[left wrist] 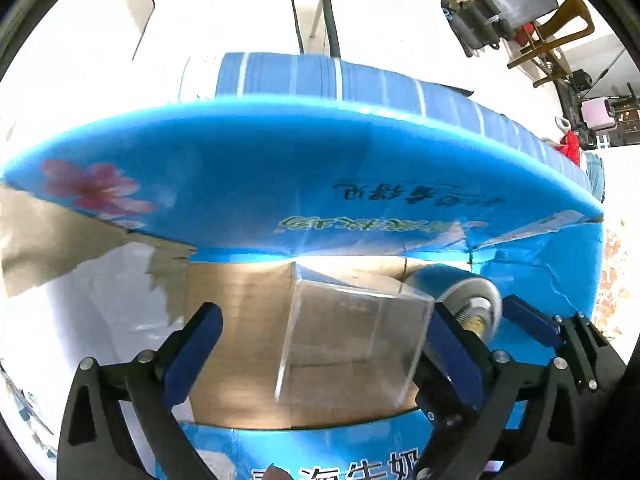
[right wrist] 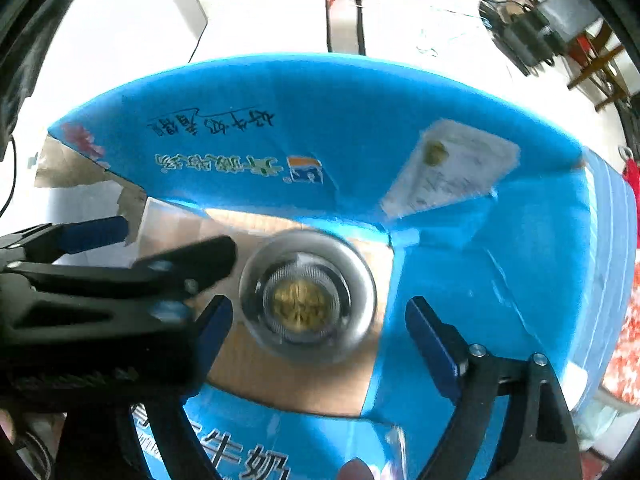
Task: Organize rigid objects
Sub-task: 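Carry the clear box and silver tin into the blue box and release both, then move both tools back to the remaining items on the table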
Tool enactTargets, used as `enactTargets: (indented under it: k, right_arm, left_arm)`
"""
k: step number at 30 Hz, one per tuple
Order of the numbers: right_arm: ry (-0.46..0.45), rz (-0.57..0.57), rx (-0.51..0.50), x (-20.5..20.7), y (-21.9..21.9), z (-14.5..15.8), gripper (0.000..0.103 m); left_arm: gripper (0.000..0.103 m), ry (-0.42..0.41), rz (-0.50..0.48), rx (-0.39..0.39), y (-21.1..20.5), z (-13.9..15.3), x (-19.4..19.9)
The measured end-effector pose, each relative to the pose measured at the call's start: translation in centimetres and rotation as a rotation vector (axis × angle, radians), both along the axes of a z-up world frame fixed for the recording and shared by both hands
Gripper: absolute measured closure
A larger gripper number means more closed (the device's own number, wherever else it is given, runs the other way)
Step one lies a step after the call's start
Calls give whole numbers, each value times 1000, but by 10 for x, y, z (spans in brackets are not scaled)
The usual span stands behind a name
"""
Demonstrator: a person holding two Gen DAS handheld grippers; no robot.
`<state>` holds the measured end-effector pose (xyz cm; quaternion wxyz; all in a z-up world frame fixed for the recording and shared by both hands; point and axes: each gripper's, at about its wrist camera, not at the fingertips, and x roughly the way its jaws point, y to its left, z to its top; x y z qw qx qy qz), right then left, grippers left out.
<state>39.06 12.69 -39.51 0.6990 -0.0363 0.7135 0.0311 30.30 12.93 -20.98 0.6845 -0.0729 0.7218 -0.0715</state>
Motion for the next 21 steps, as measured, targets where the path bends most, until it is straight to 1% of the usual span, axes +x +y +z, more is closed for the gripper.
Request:
enactTargets:
  k: [2, 8, 10, 12, 15, 18, 21]
  right_arm:
    - [-10, -28, -14, -8, -2, 7, 11]
    - [-50, -106, -34, -33, -4, 30, 11]
    - [-74, -111, -46, -41, -4, 37, 11]
    - [-104, -110, -59, -54, -3, 47, 11]
    - [-137, -107, -60, -69, 2, 69, 11]
    - [-182, -96, -50, -91, 3, 100, 11]
    - [-218, -97, -38, -113, 8, 126, 11]
  left_arm:
    - [0, -25, -3, 12, 0, 11, -9]
    - [0, -99, 5, 60, 18, 36, -40]
    - [0, -127, 8, 81, 24, 42, -53]
    - [0, -164, 13, 113, 21, 52, -66]
    - [0, -219, 14, 140, 29, 68, -80]
    - [0, -264, 15, 148, 30, 88, -95]
    - [0, -309, 20, 150, 28, 110, -109]
